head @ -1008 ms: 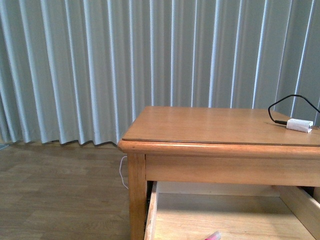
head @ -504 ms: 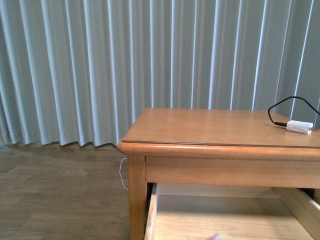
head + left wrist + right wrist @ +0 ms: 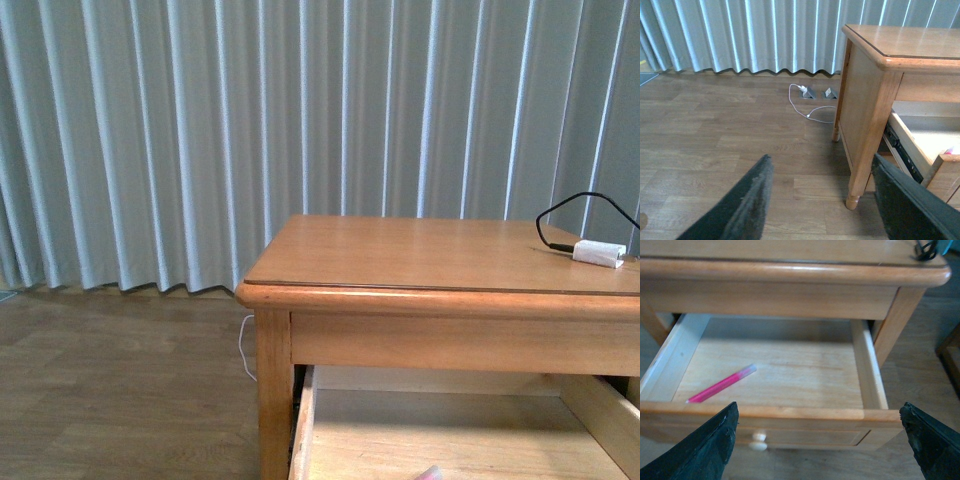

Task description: Place pink marker in drawer with both arms

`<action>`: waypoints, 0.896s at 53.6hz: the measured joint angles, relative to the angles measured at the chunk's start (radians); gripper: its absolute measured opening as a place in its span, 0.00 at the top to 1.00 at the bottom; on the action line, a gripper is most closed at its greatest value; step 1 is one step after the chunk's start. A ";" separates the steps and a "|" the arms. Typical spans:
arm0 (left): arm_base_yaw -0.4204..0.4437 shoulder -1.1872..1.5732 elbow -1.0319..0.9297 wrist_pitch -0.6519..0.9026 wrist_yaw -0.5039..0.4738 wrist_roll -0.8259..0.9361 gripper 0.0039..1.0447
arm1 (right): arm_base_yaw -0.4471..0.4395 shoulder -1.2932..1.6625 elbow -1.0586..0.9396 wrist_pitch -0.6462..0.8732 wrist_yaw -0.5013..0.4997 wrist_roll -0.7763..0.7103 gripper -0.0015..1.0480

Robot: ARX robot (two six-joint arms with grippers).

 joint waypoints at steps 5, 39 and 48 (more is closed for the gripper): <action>0.000 0.000 0.000 0.000 0.000 0.000 0.20 | -0.008 0.062 0.000 -0.056 -0.030 -0.049 0.09; 0.000 0.000 0.000 0.000 0.000 0.000 0.06 | -0.098 0.844 0.002 0.604 -0.139 -0.162 0.09; 0.000 0.000 0.000 0.000 0.000 0.000 0.06 | -0.109 0.986 0.124 0.723 -0.133 -0.157 0.09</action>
